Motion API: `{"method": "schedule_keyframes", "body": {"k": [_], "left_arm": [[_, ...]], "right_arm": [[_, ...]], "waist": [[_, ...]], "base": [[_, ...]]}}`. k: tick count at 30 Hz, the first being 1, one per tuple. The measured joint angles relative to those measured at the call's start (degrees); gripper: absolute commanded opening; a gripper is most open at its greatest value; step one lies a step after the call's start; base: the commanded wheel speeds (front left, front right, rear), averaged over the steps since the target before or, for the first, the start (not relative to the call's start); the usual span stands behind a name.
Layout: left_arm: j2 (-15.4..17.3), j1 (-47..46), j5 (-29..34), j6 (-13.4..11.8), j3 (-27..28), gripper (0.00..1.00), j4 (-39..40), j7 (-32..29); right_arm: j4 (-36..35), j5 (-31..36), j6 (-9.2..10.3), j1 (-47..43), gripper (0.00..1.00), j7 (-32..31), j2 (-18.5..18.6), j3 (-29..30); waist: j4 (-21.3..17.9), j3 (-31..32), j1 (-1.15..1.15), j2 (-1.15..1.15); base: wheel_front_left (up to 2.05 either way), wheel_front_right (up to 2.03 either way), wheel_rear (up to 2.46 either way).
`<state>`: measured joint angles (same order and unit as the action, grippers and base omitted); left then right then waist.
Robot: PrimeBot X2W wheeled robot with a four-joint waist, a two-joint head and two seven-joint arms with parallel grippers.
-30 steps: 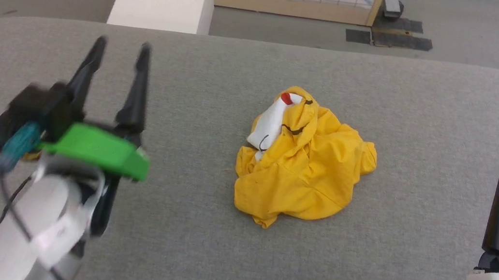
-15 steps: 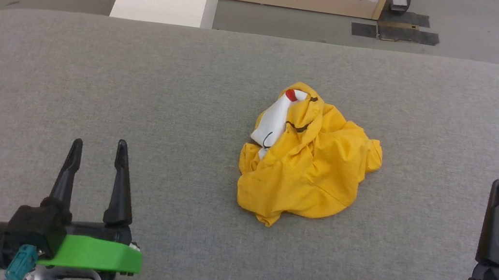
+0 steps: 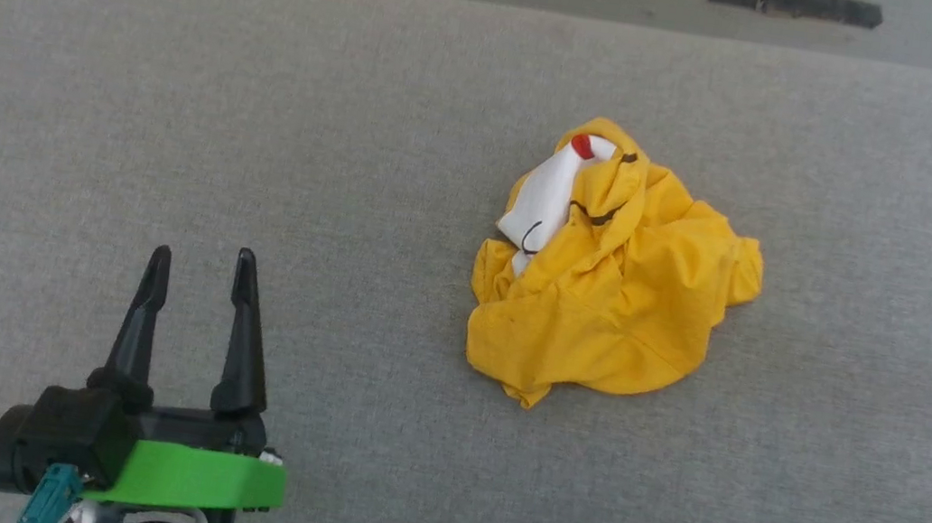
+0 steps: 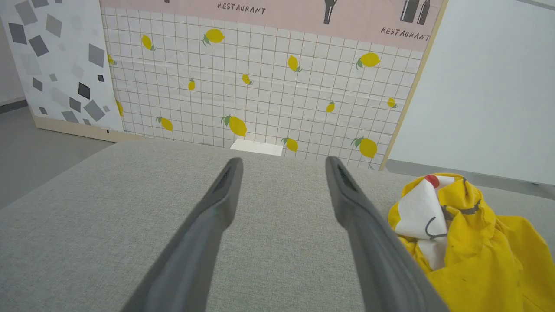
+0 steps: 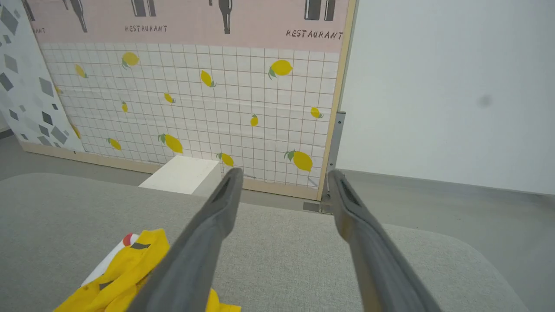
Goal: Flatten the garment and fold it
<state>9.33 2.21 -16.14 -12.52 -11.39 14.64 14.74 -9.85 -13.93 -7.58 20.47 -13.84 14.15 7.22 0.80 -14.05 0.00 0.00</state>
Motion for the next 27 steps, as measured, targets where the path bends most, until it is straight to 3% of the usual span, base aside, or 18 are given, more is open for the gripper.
{"method": "schedule_keyframes", "body": {"k": [2,8,15,22,23,24,27], "left_arm": [[-0.8,-0.3,0.3,0.9,0.0,1.0,-0.3,0.0],[-3.5,-2.6,1.2,3.0,0.0,1.0,-1.1,0.0],[-4.9,-4.2,2.6,4.8,-0.1,1.0,-1.6,0.0],[-5.7,-5.0,3.1,5.5,-0.5,1.0,-2.6,0.0],[-5.8,-5.1,3.1,5.7,-0.5,1.0,-2.9,0.0],[-5.8,-5.1,3.1,5.7,-0.5,1.0,-3.0,0.0],[-5.9,-5.2,3.5,5.7,-0.2,1.0,-3.7,0.0]], "right_arm": [[1.1,-2.4,0.0,2.9,1.0,-5.7,2.9,-1.1],[6.6,-7.3,0.01,6.8,1.0,-19.3,7.1,-2.8],[10.6,-9.9,0.0,5.8,1.0,-28.0,10.5,-6.9],[13.3,-12.1,0.01,3.0,1.0,-29.5,13.6,-10.2],[13.5,-12.4,0.01,3.0,0.61,-29.5,14.1,-10.6],[13.7,-12.5,0.01,3.0,0.0,-29.3,14.6,-10.7],[15.2,-12.1,0.01,3.8,0.0,-26.7,15.0,-11.4]], "waist": [[0.4,-1.4,0.0,0.0],[2.7,-5.2,0.0,0.0],[6.3,-8.8,0.0,0.0],[9.8,-11.6,0.0,0.0],[10.3,-11.8,0.0,0.0],[10.8,-12.0,0.0,0.0],[11.6,-11.8,0.0,0.0]], "base": [[0.0,0.0,0.0],[0.0,0.0,0.0],[0.0,0.0,0.0],[0.0,0.0,0.0],[0.0,0.0,0.0],[0.0,0.0,0.0],[0.0,0.0,0.0]]}}
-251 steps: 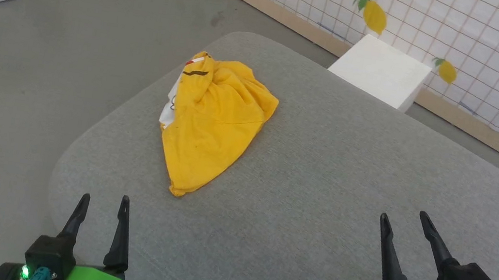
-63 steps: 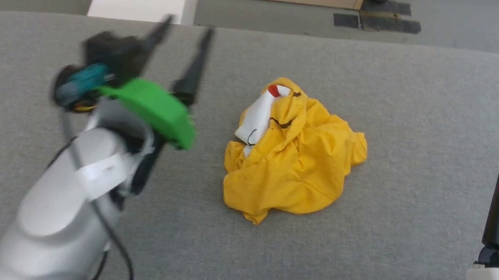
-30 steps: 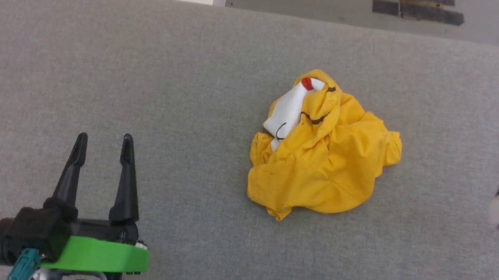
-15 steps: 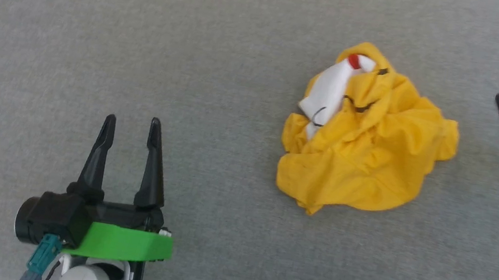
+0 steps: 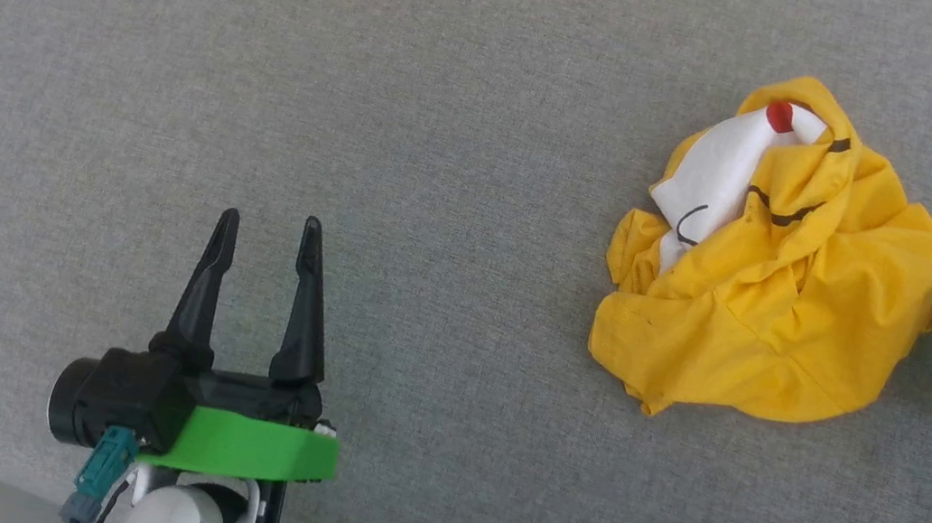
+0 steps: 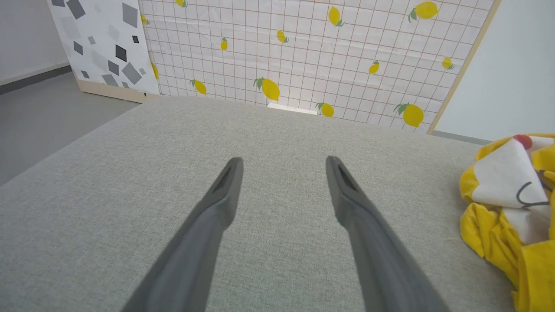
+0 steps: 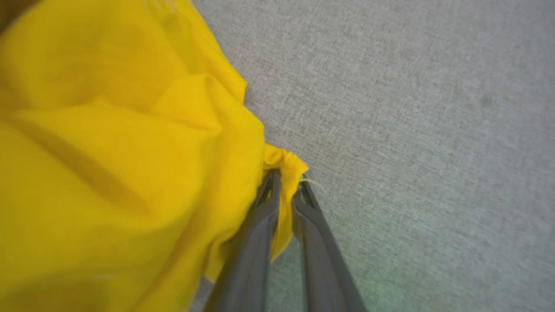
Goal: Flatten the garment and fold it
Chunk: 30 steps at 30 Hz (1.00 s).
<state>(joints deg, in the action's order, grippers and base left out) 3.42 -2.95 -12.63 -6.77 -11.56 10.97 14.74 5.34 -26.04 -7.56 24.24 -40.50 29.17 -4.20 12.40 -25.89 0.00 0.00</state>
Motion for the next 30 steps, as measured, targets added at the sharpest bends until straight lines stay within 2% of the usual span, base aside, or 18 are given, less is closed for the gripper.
{"method": "schedule_keyframes", "body": {"k": [5,11,15,19,22,25,29,30], "left_arm": [[-0.1,0.1,0.1,0.2,1.1,1.0,-0.9,0.0],[-0.1,1.0,0.2,0.5,3.0,1.0,-1.2,0.0],[-0.2,2.1,0.6,0.7,3.5,1.0,-1.1,0.0],[-0.2,3.2,0.6,0.7,3.9,1.0,-0.8,0.0],[-0.2,3.9,0.6,0.7,4.2,1.0,-0.4,0.0],[-0.2,4.4,0.6,0.7,4.5,1.0,-0.3,0.0],[-0.2,4.4,0.6,0.8,4.8,1.0,-0.4,0.0],[-0.2,4.4,0.6,0.8,4.8,1.0,-0.5,0.0]], "right_arm": [[1.6,0.6,0.0,1.6,0.0,4.3,-0.3,-0.4],[1.5,1.0,0.0,7.8,0.0,7.5,1.4,4.0],[0.9,1.8,0.0,7.5,0.0,7.6,2.6,10.7],[-0.1,3.9,0.0,1.2,0.0,7.1,2.5,20.6],[-0.5,5.0,0.0,-7.7,0.0,5.9,0.2,28.0],[-0.7,5.8,0.0,-17.5,0.0,5.1,-4.9,33.9],[-0.5,7.3,0.0,-25.9,0.0,5.9,-12.4,37.5],[-0.3,7.8,0.0,-26.7,0.22,6.7,-13.8,37.8]], "waist": [[-0.5,1.5,0.0,0.0],[-2.7,4.8,0.0,0.0],[-4.8,6.9,0.0,0.0],[-6.5,8.6,0.0,0.0],[-7.5,9.4,0.0,0.0],[-8.0,9.8,0.0,0.0],[-8.5,10.0,0.0,0.0],[-8.7,10.0,0.0,0.0]], "base": [[0.0,0.0,0.0],[0.0,0.0,0.0],[0.0,0.0,0.0],[0.0,0.0,0.0],[0.0,0.0,0.0],[0.0,0.0,0.0],[0.0,0.0,0.0],[0.0,0.0,0.0]]}}
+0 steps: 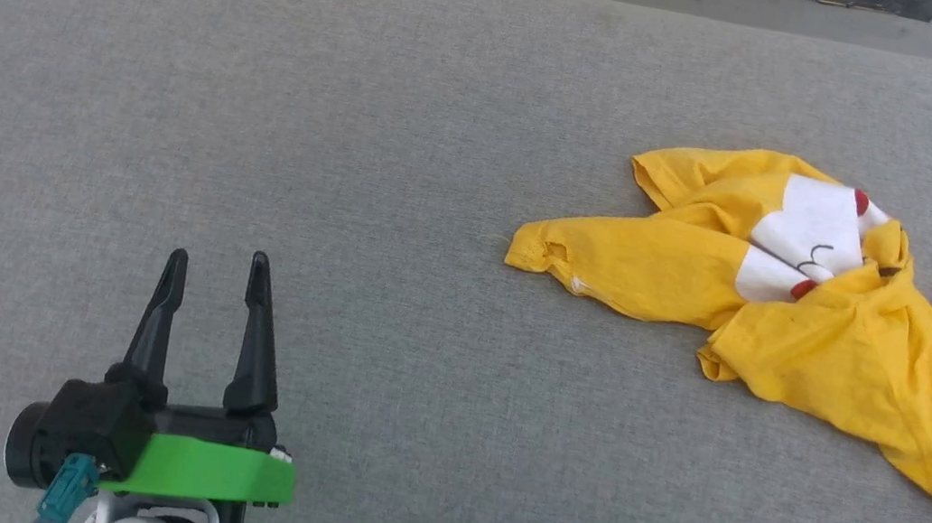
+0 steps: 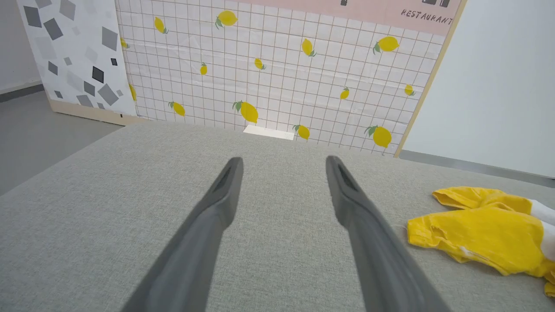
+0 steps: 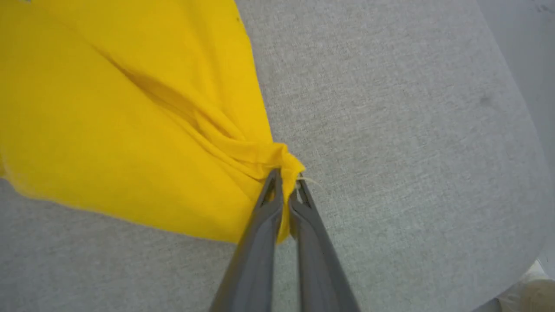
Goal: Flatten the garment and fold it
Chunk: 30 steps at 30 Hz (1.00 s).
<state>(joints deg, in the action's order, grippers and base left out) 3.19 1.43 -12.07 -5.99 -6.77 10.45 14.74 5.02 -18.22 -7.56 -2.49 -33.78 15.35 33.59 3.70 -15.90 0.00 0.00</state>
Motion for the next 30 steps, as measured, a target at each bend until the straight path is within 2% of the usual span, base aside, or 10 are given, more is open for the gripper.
{"method": "schedule_keyframes", "body": {"k": [1,5,9,17,23,29,30], "left_arm": [[0.0,0.0,0.0,0.2,0.0,1.0,-0.1,0.0],[0.0,0.0,0.0,0.5,0.3,1.0,-0.4,0.0],[0.0,0.0,-0.1,0.7,0.3,1.0,-0.6,0.0],[0.0,-0.3,-0.7,0.7,-0.3,1.0,-0.7,0.0],[0.0,-1.5,-1.2,1.0,-1.2,1.0,-1.0,0.0],[0.0,-3.2,-2.7,0.8,-2.4,1.0,-1.7,0.0],[0.0,-3.3,-2.9,0.8,-2.5,1.0,-1.8,0.0]], "right_arm": [[0.1,0.5,0.0,-0.3,1.0,1.0,-0.8,-0.1],[-1.1,1.3,0.0,1.2,1.0,4.4,-1.1,-1.4],[-7.0,0.7,0.0,6.5,1.0,5.0,1.4,-6.0],[-16.9,-2.5,0.0,14.0,1.0,-3.5,5.1,-23.2],[-15.4,-3.5,0.0,15.6,1.0,-9.2,4.8,-32.6],[-8.7,-1.3,0.0,15.4,1.0,-12.8,5.8,-37.4],[-8.5,-1.1,0.0,15.4,0.59,-13.0,5.9,-37.8]], "waist": [[-0.2,0.0,0.0,0.0],[-0.8,0.5,0.0,0.0],[-1.1,1.2,0.0,0.0],[0.0,0.0,0.0,0.0],[2.0,-2.1,0.0,0.0],[5.9,-4.5,0.0,0.0],[6.3,-4.7,0.0,0.0]], "base": [[0.0,0.0,0.0],[0.0,0.0,0.0],[0.0,0.0,0.0],[0.0,0.0,0.0],[0.0,0.0,0.0],[0.0,0.0,0.0],[0.0,0.0,0.0]]}}
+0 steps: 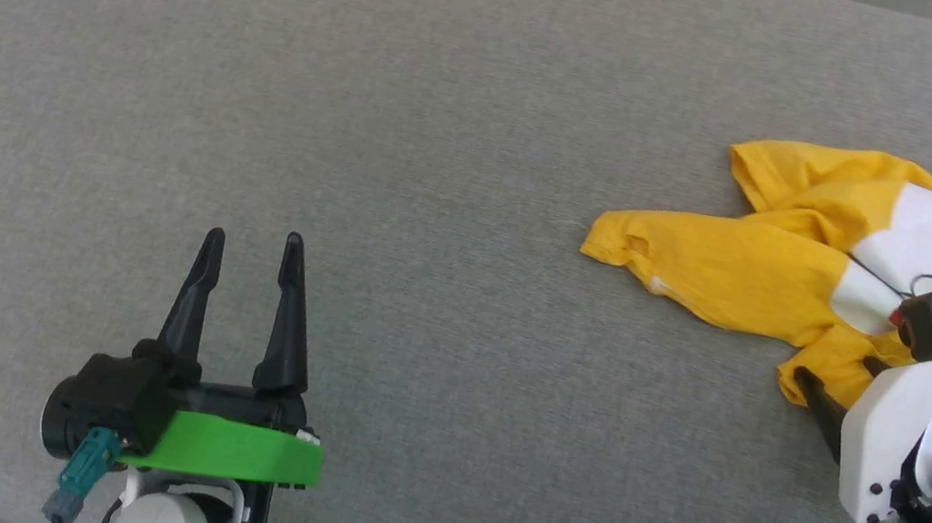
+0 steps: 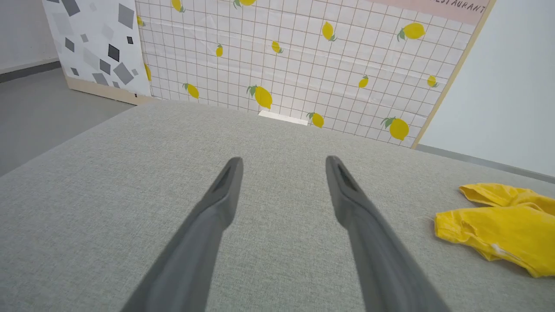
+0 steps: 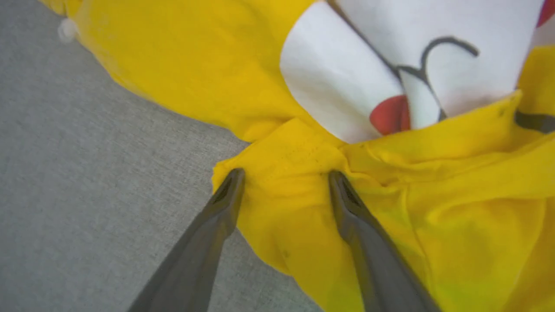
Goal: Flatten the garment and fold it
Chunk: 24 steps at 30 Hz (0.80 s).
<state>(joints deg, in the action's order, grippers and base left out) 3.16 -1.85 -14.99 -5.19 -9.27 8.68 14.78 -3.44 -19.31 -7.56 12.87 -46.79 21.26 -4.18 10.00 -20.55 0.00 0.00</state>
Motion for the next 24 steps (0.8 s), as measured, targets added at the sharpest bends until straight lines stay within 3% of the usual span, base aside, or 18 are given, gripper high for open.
{"method": "schedule_keyframes", "body": {"k": [1,2,8,12,17,24], "left_arm": [[0.0,-0.1,-0.2,0.0,-0.1,1.0,-0.1,0.0],[0.0,-0.1,-0.2,-0.1,-0.2,1.0,-0.2,0.0],[0.0,-0.1,-0.2,-0.4,0.5,1.0,-1.0,0.0],[0.0,0.8,0.0,-0.3,2.0,1.0,-1.4,0.0],[0.0,2.0,0.6,0.6,3.5,1.0,-1.4,0.0],[0.0,2.3,2.2,1.1,3.9,1.0,-0.8,0.0]], "right_arm": [[0.0,0.3,0.0,0.0,0.23,-0.1,0.3,-0.4],[0.0,0.5,0.0,0.0,0.0,-0.1,0.6,-0.4],[-0.7,0.5,0.0,0.3,0.0,1.4,0.5,-0.1],[-3.2,-1.0,-0.01,2.0,0.0,2.8,-0.8,3.2],[-7.1,-0.6,-0.01,5.0,0.0,3.1,-1.1,14.3],[-7.3,4.6,0.0,0.6,0.0,5.6,-2.5,37.6]], "waist": [[0.4,-0.2,0.0,0.0],[0.8,-0.4,0.0,0.0],[1.6,0.4,0.0,0.0],[0.9,2.1,0.0,0.0],[-1.9,4.3,0.0,0.0],[-6.6,6.4,0.0,0.0]], "base": [[0.0,0.0,0.0],[0.0,0.0,0.0],[0.0,0.0,0.0],[0.0,0.0,0.0],[0.0,0.0,0.0],[0.0,0.0,0.0]]}}
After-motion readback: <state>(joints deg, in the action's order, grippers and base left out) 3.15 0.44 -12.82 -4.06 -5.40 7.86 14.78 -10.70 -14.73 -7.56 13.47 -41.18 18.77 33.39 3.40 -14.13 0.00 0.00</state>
